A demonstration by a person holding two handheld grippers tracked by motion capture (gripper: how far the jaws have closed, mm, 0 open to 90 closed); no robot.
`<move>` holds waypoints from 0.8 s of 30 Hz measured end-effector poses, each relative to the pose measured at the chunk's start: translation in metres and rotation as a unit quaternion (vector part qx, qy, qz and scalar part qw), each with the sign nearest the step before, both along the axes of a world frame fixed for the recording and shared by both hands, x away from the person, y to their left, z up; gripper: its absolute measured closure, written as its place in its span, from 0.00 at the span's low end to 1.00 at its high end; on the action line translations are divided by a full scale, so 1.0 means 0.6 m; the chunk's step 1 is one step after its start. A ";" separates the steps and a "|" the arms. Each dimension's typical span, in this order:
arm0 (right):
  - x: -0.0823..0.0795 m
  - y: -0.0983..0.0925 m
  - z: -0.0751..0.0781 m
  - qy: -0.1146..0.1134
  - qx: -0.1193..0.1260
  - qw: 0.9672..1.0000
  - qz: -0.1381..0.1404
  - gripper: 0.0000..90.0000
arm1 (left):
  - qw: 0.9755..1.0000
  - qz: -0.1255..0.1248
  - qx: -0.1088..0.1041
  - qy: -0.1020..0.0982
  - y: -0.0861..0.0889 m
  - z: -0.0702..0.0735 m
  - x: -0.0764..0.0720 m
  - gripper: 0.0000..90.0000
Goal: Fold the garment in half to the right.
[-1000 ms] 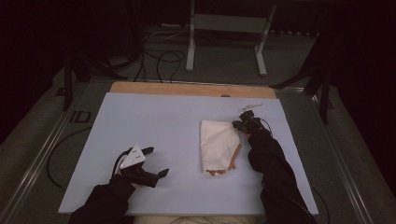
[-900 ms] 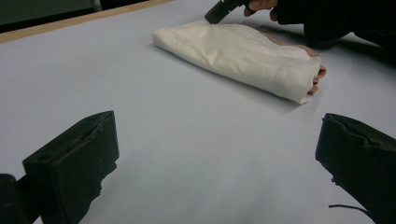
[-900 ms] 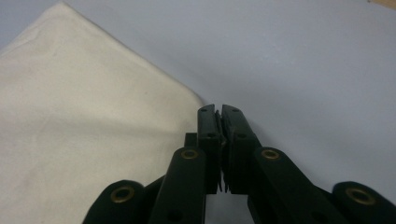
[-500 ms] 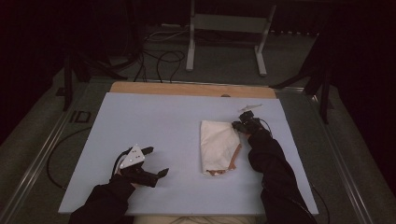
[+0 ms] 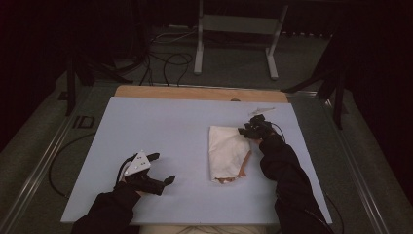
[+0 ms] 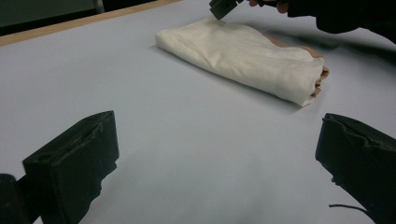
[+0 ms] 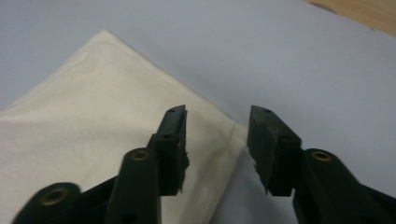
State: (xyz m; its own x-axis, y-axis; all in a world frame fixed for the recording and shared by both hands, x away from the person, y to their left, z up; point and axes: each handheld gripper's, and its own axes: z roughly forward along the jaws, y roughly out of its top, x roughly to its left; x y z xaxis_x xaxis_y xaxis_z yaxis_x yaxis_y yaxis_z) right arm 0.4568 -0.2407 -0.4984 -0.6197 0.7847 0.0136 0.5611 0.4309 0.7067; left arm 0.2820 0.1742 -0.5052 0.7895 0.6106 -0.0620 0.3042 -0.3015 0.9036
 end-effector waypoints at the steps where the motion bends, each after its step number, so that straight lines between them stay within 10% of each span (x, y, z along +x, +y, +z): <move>1: -0.001 0.002 0.002 0.001 0.002 1.000 0.001 0.58 | 1.000 0.000 0.001 0.000 0.000 0.000 0.000 0.01; 15: -0.019 0.020 0.012 0.026 0.028 0.999 0.024 0.18 | 1.000 -0.002 0.004 0.004 0.005 0.003 0.003 0.01; 24: -0.031 0.031 0.024 0.030 0.051 0.997 0.042 0.10 | 1.000 -0.006 0.011 0.008 0.004 0.005 0.003 0.01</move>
